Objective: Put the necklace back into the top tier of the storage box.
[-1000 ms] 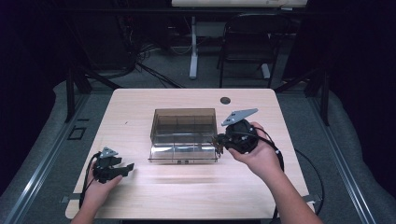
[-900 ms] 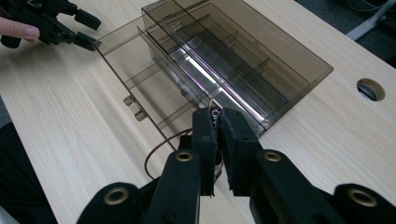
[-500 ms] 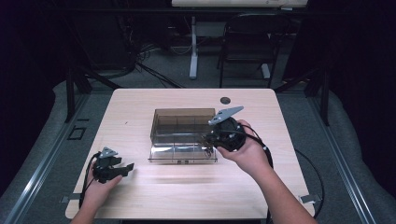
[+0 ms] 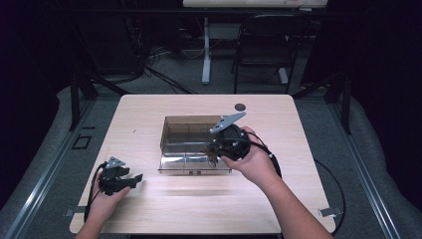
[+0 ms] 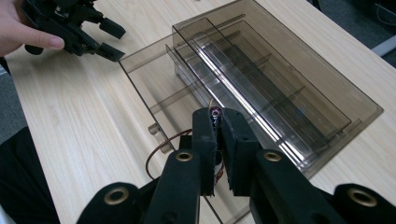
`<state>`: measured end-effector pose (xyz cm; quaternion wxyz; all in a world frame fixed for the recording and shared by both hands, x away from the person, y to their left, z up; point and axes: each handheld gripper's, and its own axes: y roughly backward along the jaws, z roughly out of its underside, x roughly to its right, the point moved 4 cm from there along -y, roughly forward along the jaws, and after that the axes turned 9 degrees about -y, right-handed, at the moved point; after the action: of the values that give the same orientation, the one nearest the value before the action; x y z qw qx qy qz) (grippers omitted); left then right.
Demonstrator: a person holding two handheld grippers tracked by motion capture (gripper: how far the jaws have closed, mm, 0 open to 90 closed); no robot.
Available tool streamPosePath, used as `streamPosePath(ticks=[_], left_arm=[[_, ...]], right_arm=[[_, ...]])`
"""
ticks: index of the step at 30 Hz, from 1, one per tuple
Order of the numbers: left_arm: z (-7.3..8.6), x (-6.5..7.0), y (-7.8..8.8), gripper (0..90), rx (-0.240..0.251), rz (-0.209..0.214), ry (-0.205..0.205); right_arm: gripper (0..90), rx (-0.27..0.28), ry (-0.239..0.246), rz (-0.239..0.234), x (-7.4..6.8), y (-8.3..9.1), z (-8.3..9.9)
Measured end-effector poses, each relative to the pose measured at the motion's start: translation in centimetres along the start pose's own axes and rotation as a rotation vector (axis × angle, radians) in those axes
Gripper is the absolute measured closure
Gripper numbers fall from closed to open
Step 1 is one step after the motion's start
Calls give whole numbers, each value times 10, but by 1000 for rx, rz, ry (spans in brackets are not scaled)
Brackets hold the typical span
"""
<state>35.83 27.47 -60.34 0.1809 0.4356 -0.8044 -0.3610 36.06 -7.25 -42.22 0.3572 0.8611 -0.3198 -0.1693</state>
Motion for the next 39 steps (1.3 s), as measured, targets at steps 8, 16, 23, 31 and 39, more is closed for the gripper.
streamPosePath(ticks=[8, 16, 23, 31, 39], left_arm=[[0, 0, 0, 366, 6, -4, 1], [0, 0, -1, 366, 6, -3, 1], [0, 0, 0, 366, 6, -2, 2], [0, 0, 0, 366, 7, -2, 1], [0, 0, 0, 367, 9, -3, 5]], right_arm=[[844, 0, 12, -20, -9, -11, -6], [843, -13, 19, -35, -14, -24, -10], [843, -23, 20, -36, -15, -33, -11], [843, -34, 20, -34, -14, -43, -12], [843, -40, 12, -13, -8, -51, -13]])
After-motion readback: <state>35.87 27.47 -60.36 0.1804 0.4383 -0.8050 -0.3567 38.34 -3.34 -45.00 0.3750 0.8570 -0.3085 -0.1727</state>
